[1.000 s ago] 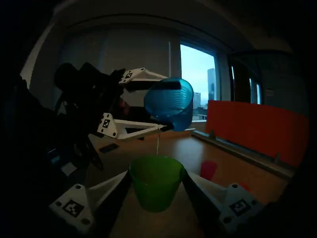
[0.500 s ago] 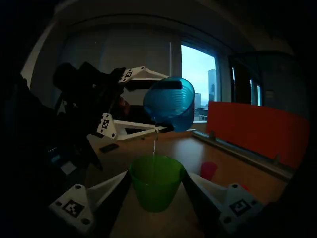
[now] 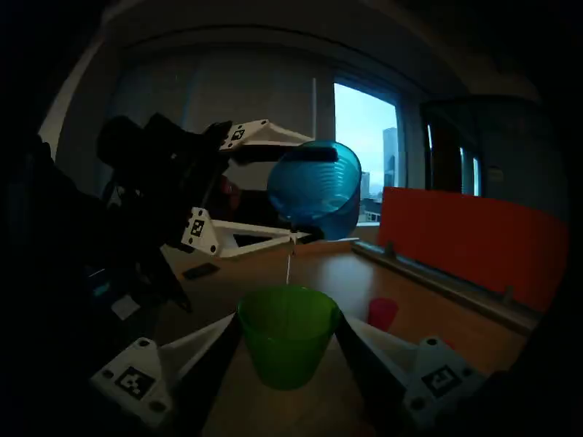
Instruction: Pour water
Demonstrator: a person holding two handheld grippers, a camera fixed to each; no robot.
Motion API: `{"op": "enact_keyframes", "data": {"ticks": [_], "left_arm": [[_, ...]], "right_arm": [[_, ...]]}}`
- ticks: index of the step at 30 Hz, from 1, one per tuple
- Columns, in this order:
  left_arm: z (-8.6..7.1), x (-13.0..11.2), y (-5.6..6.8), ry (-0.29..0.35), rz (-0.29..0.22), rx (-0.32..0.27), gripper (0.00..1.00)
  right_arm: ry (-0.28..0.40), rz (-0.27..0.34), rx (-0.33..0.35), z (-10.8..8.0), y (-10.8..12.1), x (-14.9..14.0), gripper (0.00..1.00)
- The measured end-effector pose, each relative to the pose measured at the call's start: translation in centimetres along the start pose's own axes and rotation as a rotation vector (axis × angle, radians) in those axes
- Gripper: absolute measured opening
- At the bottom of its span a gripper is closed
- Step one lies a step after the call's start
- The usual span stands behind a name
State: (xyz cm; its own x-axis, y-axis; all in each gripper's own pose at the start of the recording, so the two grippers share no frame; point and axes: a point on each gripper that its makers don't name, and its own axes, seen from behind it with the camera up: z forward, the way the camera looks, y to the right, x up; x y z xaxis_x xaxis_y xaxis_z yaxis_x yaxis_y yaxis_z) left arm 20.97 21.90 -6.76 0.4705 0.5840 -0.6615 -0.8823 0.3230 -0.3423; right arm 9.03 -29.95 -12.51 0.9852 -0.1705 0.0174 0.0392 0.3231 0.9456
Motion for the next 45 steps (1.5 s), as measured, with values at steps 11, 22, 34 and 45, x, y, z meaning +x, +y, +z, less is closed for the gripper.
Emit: {"op": "enact_keyframes", "data": {"ticks": [11, 22, 34, 45], "left_arm": [[0.10, 0.13, -0.04, -0.004, 0.035, 0.001, 0.85], [0.23, 0.19, 0.15, -0.006, 0.061, 0.004, 0.85], [0.20, 0.32, 0.37, -0.005, 0.094, 0.006, 0.85], [0.00, 0.50, 0.22, -0.001, 0.120, 0.008, 0.85]], "right_arm": [[0.000, -0.004, -0.004, 0.01, 0.19, 0.05, 0.91], [-0.001, -0.004, -0.006, -0.15, 0.27, -0.12, 0.91], [-0.004, -0.005, -0.010, -0.13, 0.53, -0.17, 0.91], [-0.005, -0.007, -0.011, -0.05, 0.58, -0.18, 0.91]]}}
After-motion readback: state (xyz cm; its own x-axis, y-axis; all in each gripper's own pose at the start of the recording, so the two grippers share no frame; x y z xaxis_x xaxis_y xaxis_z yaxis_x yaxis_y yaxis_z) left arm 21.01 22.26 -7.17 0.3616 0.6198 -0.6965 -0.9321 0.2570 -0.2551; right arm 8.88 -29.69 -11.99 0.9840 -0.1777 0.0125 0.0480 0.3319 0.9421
